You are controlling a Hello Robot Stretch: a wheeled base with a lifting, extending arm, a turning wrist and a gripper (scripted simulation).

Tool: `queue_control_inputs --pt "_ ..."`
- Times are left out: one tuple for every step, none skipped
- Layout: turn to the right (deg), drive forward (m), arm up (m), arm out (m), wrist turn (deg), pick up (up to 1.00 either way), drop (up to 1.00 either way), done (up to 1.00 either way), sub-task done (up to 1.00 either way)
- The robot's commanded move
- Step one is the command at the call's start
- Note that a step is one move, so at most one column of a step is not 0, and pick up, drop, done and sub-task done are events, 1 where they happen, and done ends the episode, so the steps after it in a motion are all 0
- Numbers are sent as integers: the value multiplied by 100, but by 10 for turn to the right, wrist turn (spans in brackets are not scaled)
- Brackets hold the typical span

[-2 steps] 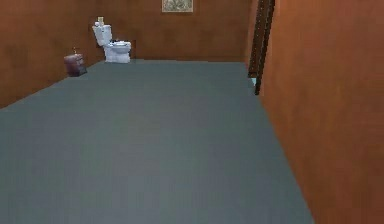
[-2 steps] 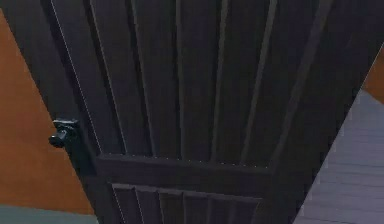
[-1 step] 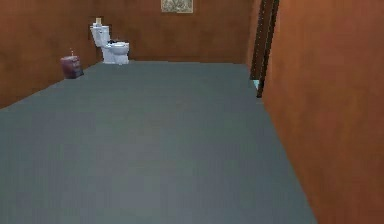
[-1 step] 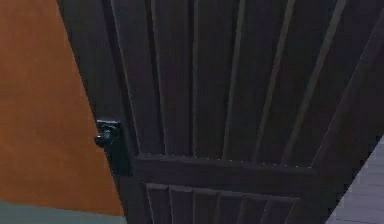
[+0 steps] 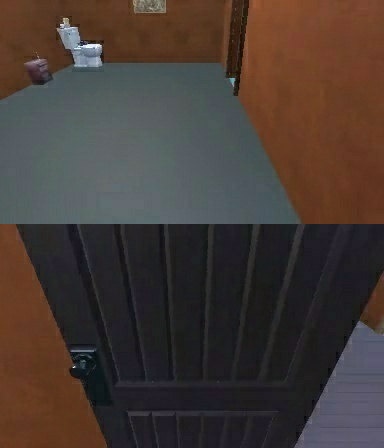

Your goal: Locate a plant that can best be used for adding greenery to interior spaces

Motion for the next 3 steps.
queue_control_inputs --pt "0 15 0 0 0 0 0 0 0" --pt "0 40 0 0 0 0 0 0 0" --pt "30 0 0 0 0 0 0 0 0"
